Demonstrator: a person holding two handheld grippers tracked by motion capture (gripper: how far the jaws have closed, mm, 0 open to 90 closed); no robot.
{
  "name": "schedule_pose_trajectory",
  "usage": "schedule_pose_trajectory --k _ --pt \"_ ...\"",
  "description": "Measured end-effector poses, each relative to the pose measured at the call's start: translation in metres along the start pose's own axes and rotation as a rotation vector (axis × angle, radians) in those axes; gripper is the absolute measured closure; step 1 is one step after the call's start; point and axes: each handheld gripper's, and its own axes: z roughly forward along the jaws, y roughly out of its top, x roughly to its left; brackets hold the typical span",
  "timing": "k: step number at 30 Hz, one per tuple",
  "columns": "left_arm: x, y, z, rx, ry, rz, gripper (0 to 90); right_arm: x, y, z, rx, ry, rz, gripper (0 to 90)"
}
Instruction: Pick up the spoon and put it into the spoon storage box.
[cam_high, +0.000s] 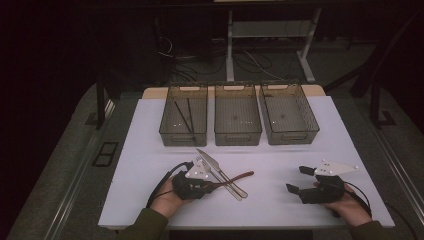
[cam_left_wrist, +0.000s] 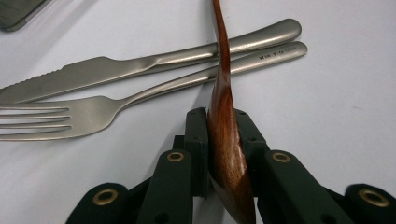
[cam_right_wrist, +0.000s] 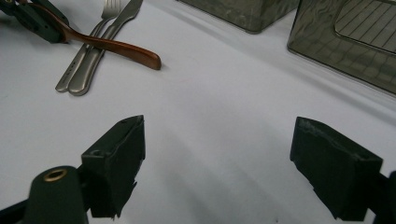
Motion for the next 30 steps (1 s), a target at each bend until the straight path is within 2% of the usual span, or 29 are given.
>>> schedule_pose_trajectory --k 5,8,13,19,30 --pt "0.002 0.001 -0.005 -0.022 0.013 0.001 78.2 0.000 0.000 0.000 0.000 0.001 0.000 17.3" --pt "0.001 0.001 -0.007 -0.041 0.019 -0.015 78.3 0.000 0.000 0.000 0.000 0.002 -0.001 17.3" --pt "0.003 0.002 -0.013 -0.059 0.026 -0.007 78.3 0.000 0.000 0.000 -0.001 0.002 0.000 17.2" --pt "0.006 0.003 -0.021 -0.097 0.039 -0.031 78.3 0.000 0.000 0.000 0.000 0.003 0.000 17.2" --pt "0.014 0.007 -0.036 -0.129 0.064 -0.031 78.3 0.000 0.000 0.000 0.000 0.003 0.000 17.2"
